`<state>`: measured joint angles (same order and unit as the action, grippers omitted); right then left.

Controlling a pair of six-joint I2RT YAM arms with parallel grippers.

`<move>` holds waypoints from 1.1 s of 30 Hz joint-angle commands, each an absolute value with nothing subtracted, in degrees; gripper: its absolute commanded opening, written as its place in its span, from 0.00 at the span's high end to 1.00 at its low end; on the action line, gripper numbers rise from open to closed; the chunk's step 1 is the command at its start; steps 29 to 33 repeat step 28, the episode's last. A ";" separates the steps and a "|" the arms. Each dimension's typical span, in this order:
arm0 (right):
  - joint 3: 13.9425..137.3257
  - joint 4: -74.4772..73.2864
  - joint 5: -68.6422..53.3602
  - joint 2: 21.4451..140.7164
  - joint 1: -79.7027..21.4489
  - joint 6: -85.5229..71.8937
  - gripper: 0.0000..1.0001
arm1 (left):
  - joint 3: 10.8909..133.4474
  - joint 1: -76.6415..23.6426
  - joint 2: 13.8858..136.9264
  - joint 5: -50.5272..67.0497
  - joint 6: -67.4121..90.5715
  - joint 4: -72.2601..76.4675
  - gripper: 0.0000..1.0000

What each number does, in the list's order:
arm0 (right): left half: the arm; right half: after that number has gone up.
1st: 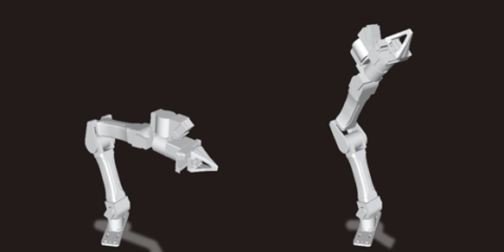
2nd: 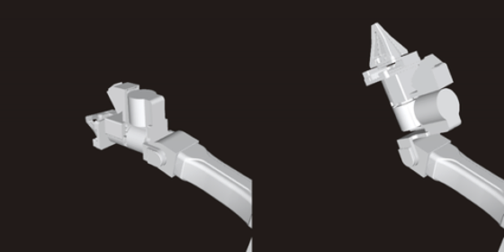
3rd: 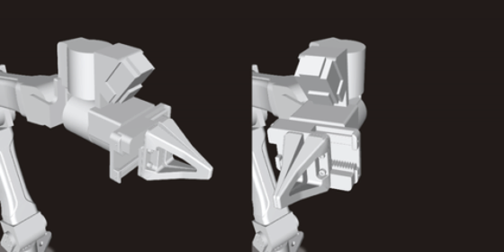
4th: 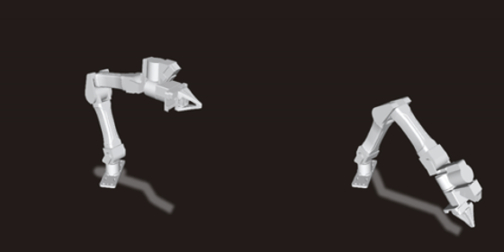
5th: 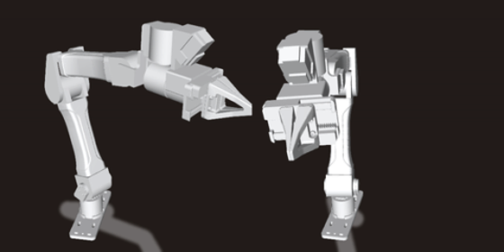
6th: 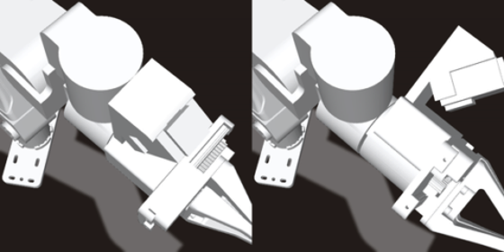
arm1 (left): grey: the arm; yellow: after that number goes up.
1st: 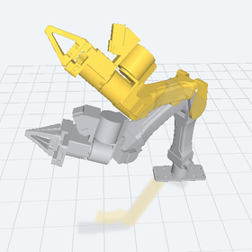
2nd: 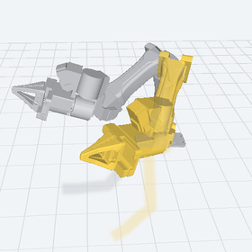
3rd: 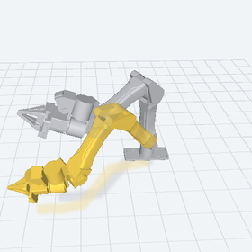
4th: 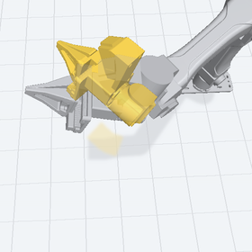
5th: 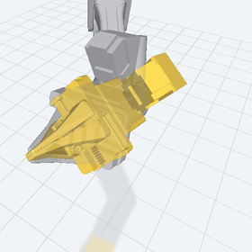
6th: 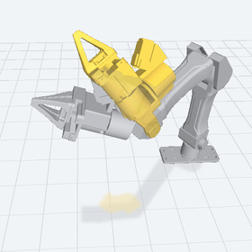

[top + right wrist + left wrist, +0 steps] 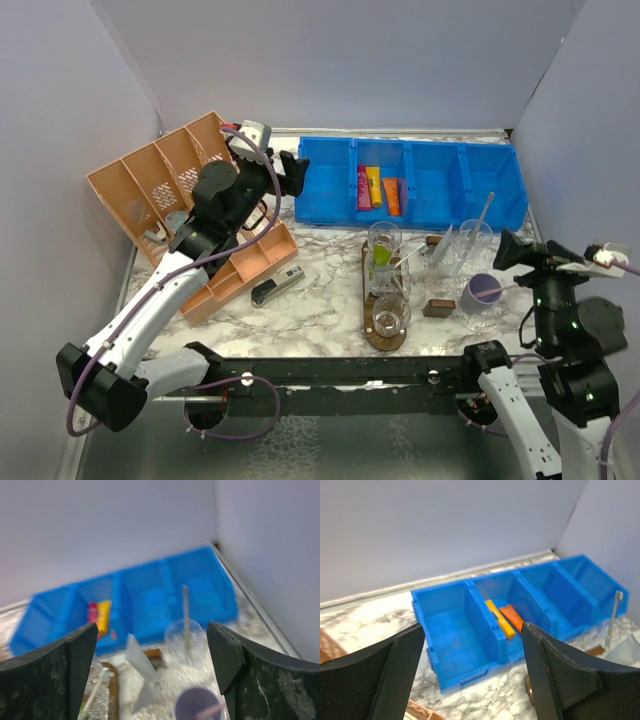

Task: Prepare toiletry sets of a toothbrush and toothpaste on the tray
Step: Place the toothbrush in the cup, then reset both arms

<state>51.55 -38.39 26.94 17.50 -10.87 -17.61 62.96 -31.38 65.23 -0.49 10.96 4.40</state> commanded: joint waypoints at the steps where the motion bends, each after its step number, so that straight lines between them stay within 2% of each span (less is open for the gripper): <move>1: 53.89 -27.03 0.61 10.42 -10.90 1.91 0.07 | 62.46 -30.59 58.57 -8.68 8.09 7.11 0.18; 3: 55.03 -26.26 -2.17 9.91 -10.78 2.93 0.07 | 61.60 -30.59 55.71 -12.52 7.67 6.08 0.17; 7: 59.94 -27.63 4.64 13.80 -11.62 -2.47 0.06 | 60.81 -30.59 49.50 -16.65 8.92 1.31 0.17; 15: 61.79 -24.40 7.82 13.70 -14.69 -6.32 0.05 | 61.52 -30.59 40.90 -21.48 10.74 -7.18 0.17; 33: 60.47 -26.07 14.27 14.19 -17.49 -8.04 0.04 | 60.81 -30.61 37.83 -25.02 10.10 -8.98 0.17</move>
